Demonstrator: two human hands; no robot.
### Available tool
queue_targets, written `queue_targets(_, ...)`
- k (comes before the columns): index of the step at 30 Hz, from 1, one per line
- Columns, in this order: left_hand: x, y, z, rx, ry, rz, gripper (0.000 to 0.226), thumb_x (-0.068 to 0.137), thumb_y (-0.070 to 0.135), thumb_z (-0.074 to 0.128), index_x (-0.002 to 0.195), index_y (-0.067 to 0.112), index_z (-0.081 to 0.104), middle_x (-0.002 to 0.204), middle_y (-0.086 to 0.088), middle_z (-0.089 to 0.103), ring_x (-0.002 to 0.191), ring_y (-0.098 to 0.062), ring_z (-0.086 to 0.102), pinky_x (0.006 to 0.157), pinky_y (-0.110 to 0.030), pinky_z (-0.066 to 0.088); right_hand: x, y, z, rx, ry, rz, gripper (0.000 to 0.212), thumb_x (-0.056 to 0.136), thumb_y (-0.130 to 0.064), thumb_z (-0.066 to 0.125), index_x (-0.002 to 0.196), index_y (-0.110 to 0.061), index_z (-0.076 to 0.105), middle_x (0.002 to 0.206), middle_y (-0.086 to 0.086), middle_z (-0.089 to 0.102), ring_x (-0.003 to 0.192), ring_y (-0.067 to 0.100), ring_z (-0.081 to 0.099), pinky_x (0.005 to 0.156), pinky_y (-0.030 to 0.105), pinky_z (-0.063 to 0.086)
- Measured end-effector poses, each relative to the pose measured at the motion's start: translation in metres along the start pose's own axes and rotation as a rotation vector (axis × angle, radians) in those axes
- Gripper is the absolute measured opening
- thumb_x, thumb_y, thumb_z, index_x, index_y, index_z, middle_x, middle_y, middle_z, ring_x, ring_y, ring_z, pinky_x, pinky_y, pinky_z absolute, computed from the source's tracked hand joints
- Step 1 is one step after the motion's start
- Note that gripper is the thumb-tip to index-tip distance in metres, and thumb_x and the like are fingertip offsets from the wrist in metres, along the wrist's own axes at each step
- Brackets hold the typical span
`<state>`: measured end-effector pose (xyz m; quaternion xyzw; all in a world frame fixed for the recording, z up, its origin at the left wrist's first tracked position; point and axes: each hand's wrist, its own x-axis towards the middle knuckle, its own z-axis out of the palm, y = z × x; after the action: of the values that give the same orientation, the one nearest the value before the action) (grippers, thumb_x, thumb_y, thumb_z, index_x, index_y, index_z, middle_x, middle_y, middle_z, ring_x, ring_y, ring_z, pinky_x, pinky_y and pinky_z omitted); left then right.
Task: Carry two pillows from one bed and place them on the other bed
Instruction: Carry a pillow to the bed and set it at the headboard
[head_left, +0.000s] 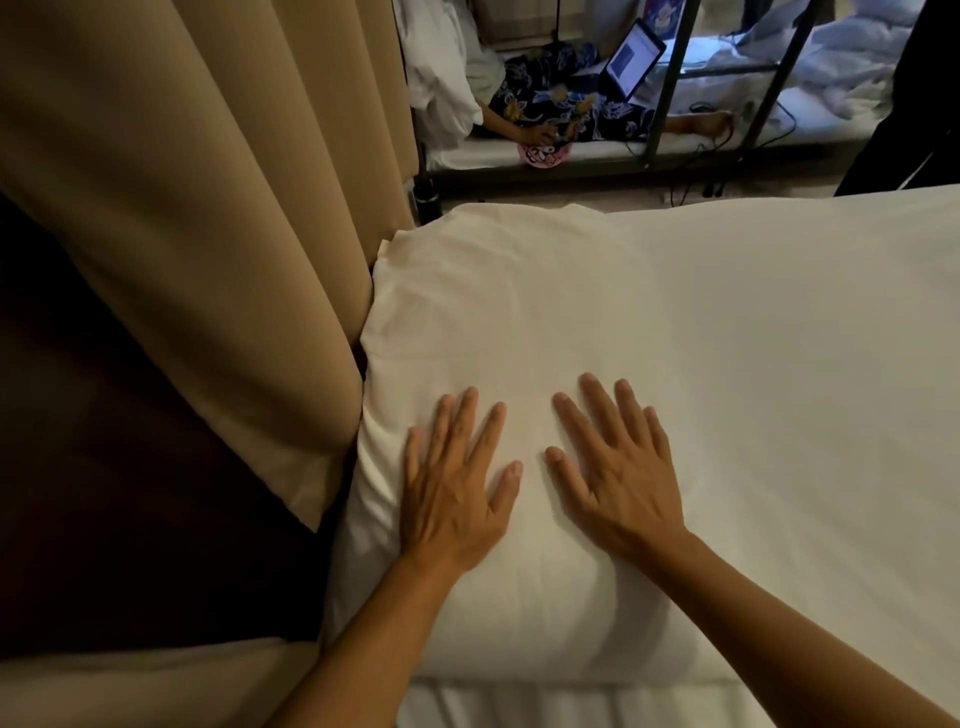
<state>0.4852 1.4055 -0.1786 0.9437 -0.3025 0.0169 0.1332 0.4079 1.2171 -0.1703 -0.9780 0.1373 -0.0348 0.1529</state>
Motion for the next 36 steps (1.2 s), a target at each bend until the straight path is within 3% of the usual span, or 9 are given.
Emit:
queue_targets(5, 0.003, -0.006, 0.002, 0.003, -0.02, -0.008, 0.065, 0.096, 0.061, 0.02, 0.156, 0.036, 0.015, 0.166, 0.005, 0.005, 0.152, -0.017, -0.001, 0.12, -0.051, 0.01, -0.001, 0.013, 0.002, -0.049, -0.009, -0.015, 0.066, 0.097, -0.067, 0.013, 0.156, -0.041, 0.0, 0.166, -0.009, -0.012, 0.151, 0.018, -0.017, 0.122, 0.051, 0.0)
queue_targets(9, -0.007, -0.038, 0.004, -0.025, 0.035, -0.142, 0.067, 0.096, 0.061, 0.026, 0.154, 0.028, 0.028, 0.163, -0.002, 0.021, 0.151, -0.027, 0.016, 0.115, -0.053, 0.024, -0.021, 0.04, -0.003, -0.009, -0.022, 0.068, 0.068, 0.094, -0.072, 0.011, 0.155, -0.045, -0.002, 0.165, -0.012, -0.013, 0.151, 0.016, -0.017, 0.123, 0.049, 0.005)
queue_targets(13, -0.013, -0.049, 0.002, -0.055, 0.036, -0.228, 0.07, 0.094, 0.063, 0.024, 0.155, 0.028, 0.026, 0.163, 0.0, 0.02, 0.15, -0.025, 0.018, 0.113, -0.051, 0.029, -0.033, 0.051, -0.007, 0.062, -0.031, 0.097, 0.069, 0.093, -0.073, 0.013, 0.155, -0.045, -0.002, 0.165, -0.014, -0.013, 0.152, 0.015, -0.016, 0.123, 0.048, 0.01)
queue_targets(17, 0.009, -0.044, -0.017, -0.038, 0.084, -0.212, 0.072, 0.094, 0.064, 0.019, 0.155, 0.029, 0.024, 0.164, 0.0, 0.019, 0.15, -0.023, 0.016, 0.114, -0.051, 0.026, -0.006, 0.05, -0.023, 0.061, 0.005, 0.049, 0.075, 0.092, -0.074, 0.012, 0.157, -0.037, 0.011, 0.167, -0.007, -0.001, 0.153, 0.02, -0.006, 0.123, 0.049, 0.01)
queue_targets(20, 0.049, -0.035, -0.032, -0.045, 0.085, -0.18, 0.072, 0.093, 0.066, 0.013, 0.156, 0.032, 0.02, 0.165, 0.003, 0.012, 0.152, -0.021, 0.007, 0.118, -0.05, 0.014, 0.043, 0.041, -0.037, 0.038, 0.036, -0.024, 0.076, 0.092, -0.072, 0.013, 0.157, -0.032, 0.018, 0.167, -0.004, 0.004, 0.153, 0.023, -0.004, 0.123, 0.049, 0.008)
queue_targets(29, 0.168, -0.012, -0.035, -0.017, -0.163, -0.008, 0.056, 0.103, 0.048, 0.017, 0.156, 0.034, 0.007, 0.166, 0.007, -0.003, 0.152, -0.017, -0.007, 0.121, -0.045, -0.002, 0.159, 0.015, -0.026, -0.002, -0.046, -0.069, 0.068, 0.096, -0.066, 0.01, 0.157, -0.036, 0.012, 0.167, -0.005, -0.001, 0.153, 0.029, -0.008, 0.122, 0.052, -0.001)
queue_targets(36, 0.18, -0.013, -0.01, 0.032, -0.142, -0.021, 0.057, 0.101, 0.051, 0.02, 0.156, 0.037, 0.009, 0.165, 0.009, 0.0, 0.152, -0.014, -0.005, 0.119, -0.047, -0.004, 0.17, 0.029, -0.011, -0.062, -0.031, -0.083, 0.067, 0.096, -0.066, 0.01, 0.157, -0.038, 0.011, 0.167, -0.005, 0.001, 0.153, 0.029, -0.008, 0.122, 0.051, -0.001)
